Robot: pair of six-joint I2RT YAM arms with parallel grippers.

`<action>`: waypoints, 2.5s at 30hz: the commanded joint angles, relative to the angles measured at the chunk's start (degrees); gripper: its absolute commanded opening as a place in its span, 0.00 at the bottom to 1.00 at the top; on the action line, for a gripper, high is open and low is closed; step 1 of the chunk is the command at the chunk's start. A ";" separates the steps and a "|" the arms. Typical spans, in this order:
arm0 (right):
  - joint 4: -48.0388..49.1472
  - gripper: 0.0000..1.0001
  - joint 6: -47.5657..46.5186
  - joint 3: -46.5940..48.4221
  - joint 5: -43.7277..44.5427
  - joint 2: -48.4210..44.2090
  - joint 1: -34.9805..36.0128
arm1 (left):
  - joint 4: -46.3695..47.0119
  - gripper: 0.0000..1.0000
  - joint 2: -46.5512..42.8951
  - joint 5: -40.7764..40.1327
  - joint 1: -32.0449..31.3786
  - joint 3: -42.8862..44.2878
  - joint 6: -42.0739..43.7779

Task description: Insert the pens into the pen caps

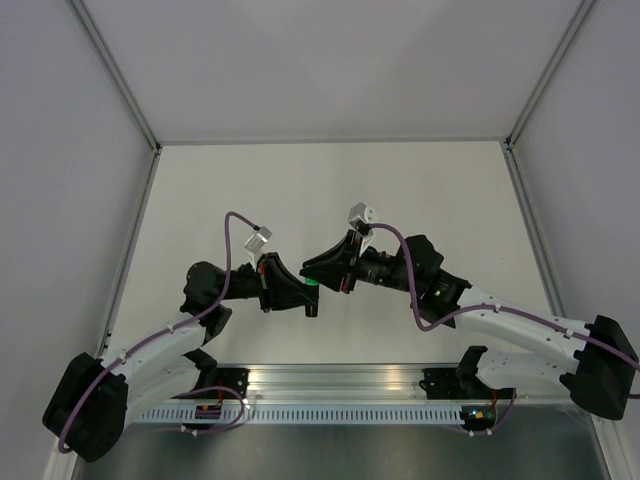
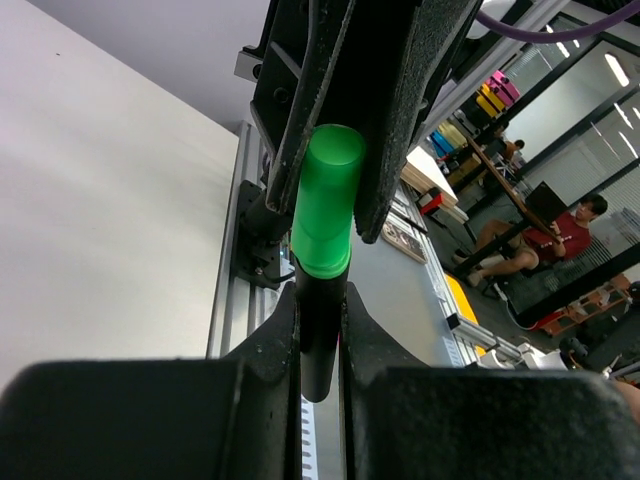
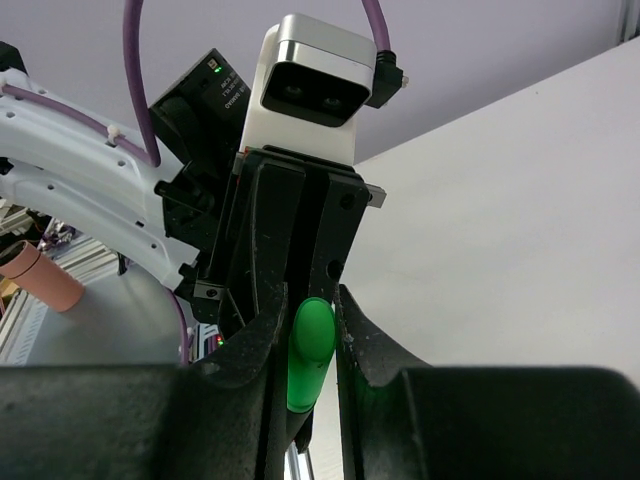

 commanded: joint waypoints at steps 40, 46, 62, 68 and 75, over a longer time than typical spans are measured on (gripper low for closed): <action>-13.05 0.02 2.31 -5.67 3.70 0.02 10.37 | -6.42 0.02 0.45 -16.08 2.00 18.85 3.48; -23.16 0.15 -1.12 10.76 15.52 1.24 8.26 | -3.49 0.02 1.15 -9.22 2.00 13.75 6.98; -25.19 0.65 -4.73 24.58 17.63 7.84 4.48 | -9.47 0.02 -1.48 -4.98 2.00 8.38 14.99; -25.19 0.76 -5.52 24.75 14.74 6.53 3.69 | -9.20 0.02 -0.96 -4.90 2.00 7.94 14.91; -27.47 0.92 -6.31 23.35 14.12 0.03 3.60 | -9.20 0.02 -1.66 -4.81 2.00 7.77 14.64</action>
